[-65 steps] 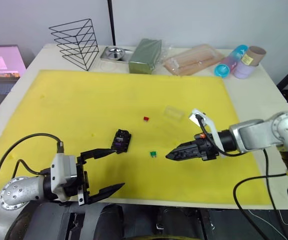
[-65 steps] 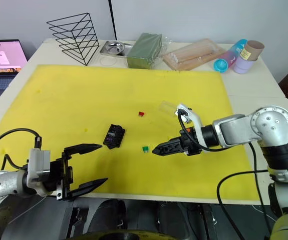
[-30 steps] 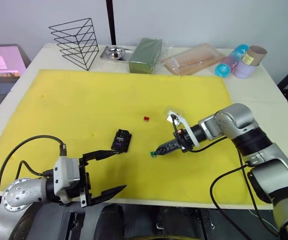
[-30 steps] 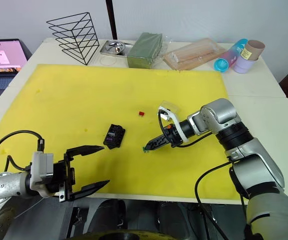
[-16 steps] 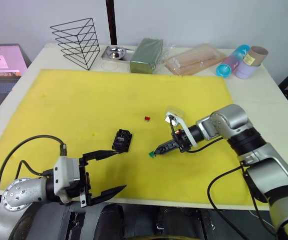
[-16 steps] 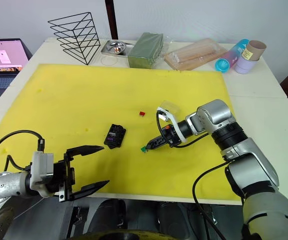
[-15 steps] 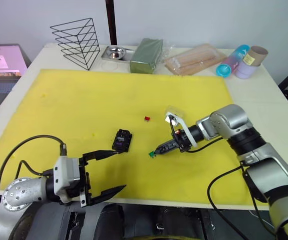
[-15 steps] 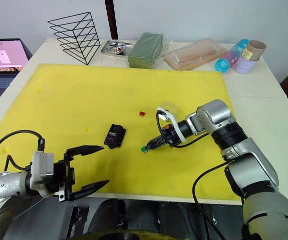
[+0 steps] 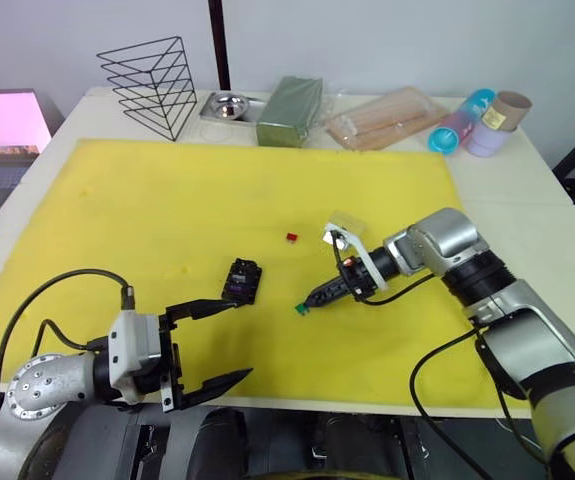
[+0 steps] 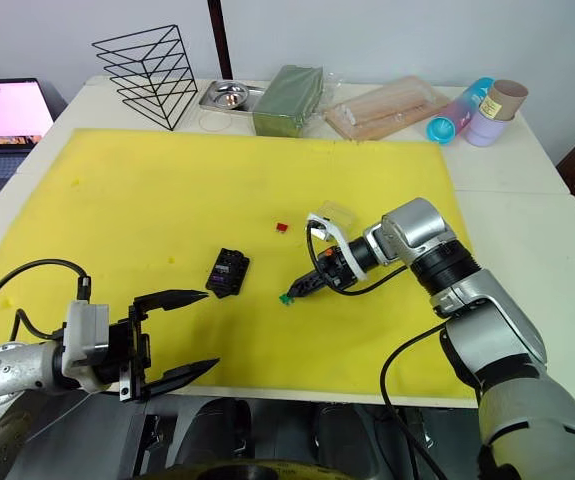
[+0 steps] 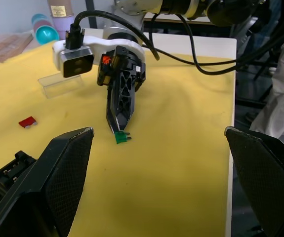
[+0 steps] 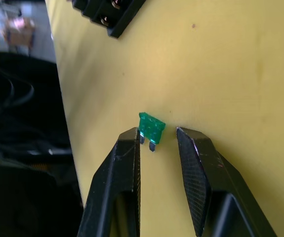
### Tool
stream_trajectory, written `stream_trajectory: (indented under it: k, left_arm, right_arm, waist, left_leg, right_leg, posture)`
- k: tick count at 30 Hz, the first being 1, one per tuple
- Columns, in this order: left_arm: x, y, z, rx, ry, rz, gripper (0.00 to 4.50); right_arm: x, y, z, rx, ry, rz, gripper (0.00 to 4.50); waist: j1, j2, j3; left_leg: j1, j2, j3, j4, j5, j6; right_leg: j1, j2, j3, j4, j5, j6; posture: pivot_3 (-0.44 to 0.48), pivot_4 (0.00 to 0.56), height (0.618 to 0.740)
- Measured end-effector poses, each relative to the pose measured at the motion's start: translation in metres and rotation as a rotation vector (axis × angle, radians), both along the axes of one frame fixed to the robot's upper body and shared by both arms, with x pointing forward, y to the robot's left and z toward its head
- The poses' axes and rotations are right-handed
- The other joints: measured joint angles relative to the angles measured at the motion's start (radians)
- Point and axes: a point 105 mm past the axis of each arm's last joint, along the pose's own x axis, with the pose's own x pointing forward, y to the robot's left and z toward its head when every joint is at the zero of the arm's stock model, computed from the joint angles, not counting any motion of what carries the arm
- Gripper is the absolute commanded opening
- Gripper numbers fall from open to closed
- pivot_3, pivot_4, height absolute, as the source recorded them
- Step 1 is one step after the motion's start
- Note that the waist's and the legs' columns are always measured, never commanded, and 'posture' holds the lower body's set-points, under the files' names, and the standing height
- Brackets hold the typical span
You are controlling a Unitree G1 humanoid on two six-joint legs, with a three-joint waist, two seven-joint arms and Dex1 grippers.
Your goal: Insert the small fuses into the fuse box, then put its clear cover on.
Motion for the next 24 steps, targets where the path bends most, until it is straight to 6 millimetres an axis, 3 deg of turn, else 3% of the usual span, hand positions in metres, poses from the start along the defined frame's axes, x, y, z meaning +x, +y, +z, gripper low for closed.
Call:
stream_trajectory:
  k: [12,24]
  left_arm:
    - [-0.002,-0.002,-0.004,-0.007,0.023,0.003,4.50]
    - [0.000,-0.002,-0.004,-0.008,0.023,0.018,4.50]
  right_arm:
    - [-0.001,0.005,-0.002,-0.028,-0.008,0.103,1.22]
    - [0.000,0.011,-0.005,-0.033,0.044,0.081,1.22]
  waist:
    - [0.002,0.000,0.000]
    - [-0.002,0.000,0.000]
  left_leg:
    - [0.000,0.000,0.000,0.000,0.000,0.000]
    - [0.000,0.000,0.000,0.000,0.000,0.000]
  right_leg:
    - [0.000,0.000,0.000,0.000,0.000,0.000]
    - [0.000,0.000,0.000,0.000,0.000,0.000]
  posture:
    - [0.000,0.150,0.740]
    - [0.000,0.150,0.740]
